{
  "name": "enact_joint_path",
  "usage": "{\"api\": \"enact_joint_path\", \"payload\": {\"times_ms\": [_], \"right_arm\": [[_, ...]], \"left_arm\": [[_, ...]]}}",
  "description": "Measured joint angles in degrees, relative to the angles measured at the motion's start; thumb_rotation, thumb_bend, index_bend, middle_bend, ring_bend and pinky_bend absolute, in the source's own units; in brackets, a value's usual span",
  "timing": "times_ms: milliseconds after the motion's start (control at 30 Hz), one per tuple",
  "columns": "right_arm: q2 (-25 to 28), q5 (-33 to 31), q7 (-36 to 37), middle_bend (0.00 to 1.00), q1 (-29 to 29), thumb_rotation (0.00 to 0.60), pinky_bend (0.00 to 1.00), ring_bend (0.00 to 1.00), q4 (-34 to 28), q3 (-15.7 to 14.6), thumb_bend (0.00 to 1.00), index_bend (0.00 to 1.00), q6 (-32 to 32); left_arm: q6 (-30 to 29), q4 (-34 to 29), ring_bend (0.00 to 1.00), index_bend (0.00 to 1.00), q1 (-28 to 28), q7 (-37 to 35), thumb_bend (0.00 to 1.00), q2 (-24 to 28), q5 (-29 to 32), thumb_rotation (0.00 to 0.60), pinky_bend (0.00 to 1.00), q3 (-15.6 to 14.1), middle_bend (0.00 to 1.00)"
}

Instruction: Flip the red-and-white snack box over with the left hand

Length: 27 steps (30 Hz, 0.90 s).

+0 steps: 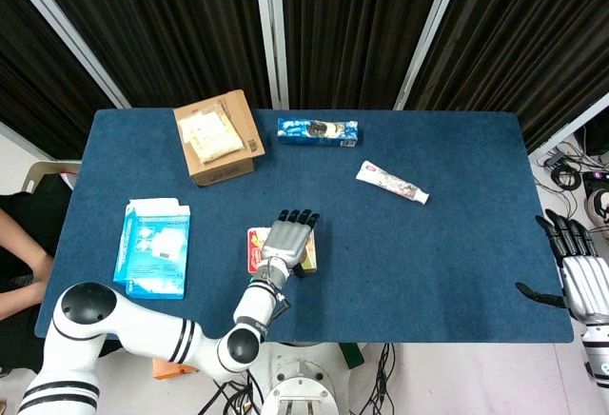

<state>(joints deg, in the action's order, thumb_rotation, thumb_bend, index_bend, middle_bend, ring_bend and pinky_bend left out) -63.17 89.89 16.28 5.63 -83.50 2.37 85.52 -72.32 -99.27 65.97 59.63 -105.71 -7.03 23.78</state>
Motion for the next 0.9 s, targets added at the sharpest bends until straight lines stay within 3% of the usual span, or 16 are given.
{"api": "enact_joint_path", "payload": {"times_ms": [233,533,667,800,900], "right_arm": [[0.0,-0.2,0.4,0.0,-0.1,0.6,0.0,0.0,0.4,0.0,0.15,0.0,-0.1],[-0.1,-0.4,0.8,0.0,-0.4,0.6,0.0,0.0,0.7,-0.1,0.15,0.0,0.2],[-0.1,-0.4,0.7,0.0,-0.4,0.6,0.0,0.0,0.7,-0.1,0.15,0.0,0.2],[-0.1,-0.2,0.4,0.0,-0.4,0.6,0.0,0.0,0.4,-0.1,0.15,0.0,0.1],[-0.1,-0.2,0.1,0.0,-0.4,0.6,0.0,0.0,0.2,-0.1,0.15,0.0,0.2]], "left_arm": [[-1.7,4.2,0.0,0.09,2.5,0.7,0.0,-3.2,5.2,0.6,0.0,2.3,0.08],[-2.3,8.5,0.02,0.12,3.7,1.5,0.0,-5.6,7.3,0.6,0.0,3.1,0.12],[-2.7,9.5,0.06,0.18,4.0,1.9,0.01,-6.2,6.9,0.6,0.0,2.8,0.18],[-3.2,10.1,0.14,0.28,3.8,0.9,0.03,-6.8,4.6,0.6,0.0,2.5,0.31],[-3.1,9.1,0.16,0.3,3.1,-1.0,0.05,-6.6,2.4,0.6,0.0,2.7,0.33]]}}
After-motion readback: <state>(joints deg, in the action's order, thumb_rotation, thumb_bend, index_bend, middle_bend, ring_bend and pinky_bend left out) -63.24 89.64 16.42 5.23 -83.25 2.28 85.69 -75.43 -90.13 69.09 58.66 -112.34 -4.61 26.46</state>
